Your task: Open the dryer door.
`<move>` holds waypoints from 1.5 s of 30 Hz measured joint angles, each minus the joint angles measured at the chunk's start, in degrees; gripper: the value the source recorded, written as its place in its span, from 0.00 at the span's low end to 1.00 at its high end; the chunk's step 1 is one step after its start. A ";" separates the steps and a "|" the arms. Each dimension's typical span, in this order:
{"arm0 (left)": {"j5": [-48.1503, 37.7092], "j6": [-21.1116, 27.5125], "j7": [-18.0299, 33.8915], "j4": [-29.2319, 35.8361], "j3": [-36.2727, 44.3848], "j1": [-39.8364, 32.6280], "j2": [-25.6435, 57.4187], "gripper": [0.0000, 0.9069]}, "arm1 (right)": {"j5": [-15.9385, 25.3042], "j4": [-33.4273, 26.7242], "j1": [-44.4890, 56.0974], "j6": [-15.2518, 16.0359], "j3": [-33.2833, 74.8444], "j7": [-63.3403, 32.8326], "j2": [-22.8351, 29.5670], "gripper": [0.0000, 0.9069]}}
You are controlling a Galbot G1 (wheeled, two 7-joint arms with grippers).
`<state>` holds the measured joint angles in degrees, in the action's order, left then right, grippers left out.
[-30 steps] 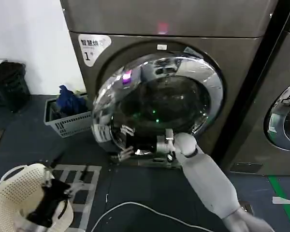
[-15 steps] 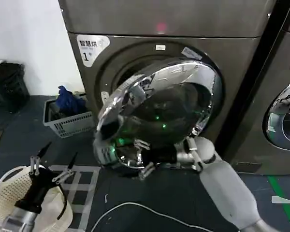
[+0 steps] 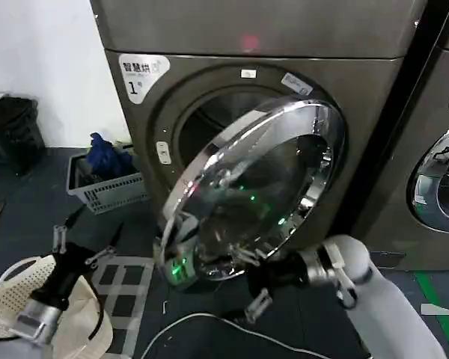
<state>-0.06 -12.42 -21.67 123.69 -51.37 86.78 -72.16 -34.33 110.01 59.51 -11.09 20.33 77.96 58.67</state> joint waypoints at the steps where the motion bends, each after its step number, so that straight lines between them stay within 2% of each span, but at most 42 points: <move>1: 0.08 -0.06 -0.23 -0.15 0.76 -0.39 0.36 1.00 | -0.32 1.18 2.40 -0.57 2.26 -1.22 0.14 1.00; 5: 0.47 -1.13 -1.45 -0.71 4.73 -2.04 2.04 1.00 | -0.26 4.84 11.44 -2.02 12.45 -5.75 1.51 1.00; 8: 0.65 -1.67 -1.50 -1.52 7.93 -3.48 3.24 1.00 | -1.01 7.03 18.61 -5.38 21.38 -10.81 3.45 1.00; 11: -0.70 -1.77 -1.28 -2.78 10.48 -5.45 4.43 1.00 | -1.09 8.36 26.15 -10.00 31.00 -17.46 6.21 1.00; 14: -1.34 -2.60 -1.25 -4.20 13.06 -7.73 5.92 1.00 | 0.43 9.41 31.90 -12.39 39.18 -26.09 9.19 1.00; 18: -0.40 -3.90 -1.22 -6.05 18.28 -10.80 8.14 1.00 | 6.19 10.13 36.30 -9.56 49.74 -40.67 13.35 1.00; 21: 0.33 -4.14 -1.17 -7.05 23.30 -12.85 8.76 1.00 | 7.34 9.41 36.78 -5.05 57.69 -52.75 16.02 1.00; 25: 0.40 -4.14 -1.15 -8.44 29.42 -16.18 8.72 1.00 | 8.48 6.66 35.61 2.13 66.73 -64.01 18.92 1.00; 30: -0.05 -4.16 -1.10 -10.11 34.30 -19.87 8.82 1.00 | 13.78 1.58 33.65 9.15 76.17 -73.50 20.20 1.00; 31: -0.16 -4.18 -1.10 -10.35 35.09 -20.42 8.86 1.00 | 14.52 0.19 33.52 9.56 78.06 -74.22 20.21 1.00; 34: -0.21 -4.32 -1.11 -11.26 37.68 -22.17 8.86 1.00 | 17.13 -4.69 33.38 7.29 83.55 -74.62 19.64 1.00; 37: -0.26 -4.41 -1.10 -12.56 40.40 -24.06 8.65 1.00 | 17.25 -9.37 34.02 6.18 88.03 -75.41 18.69 1.00; 41: -0.37 -4.30 -1.11 -14.39 44.36 -26.98 7.96 1.00 | 19.66 -13.11 34.56 8.84 92.98 -78.98 17.98 1.00; 45: -0.30 -4.04 -1.07 -16.24 48.75 -30.44 6.70 1.00 | 21.86 -15.43 35.46 8.76 96.65 -80.12 18.17 1.00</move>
<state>-0.36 -16.46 -22.74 107.45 -2.62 56.34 -65.45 -12.47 94.58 94.96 -2.33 116.97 -2.16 76.84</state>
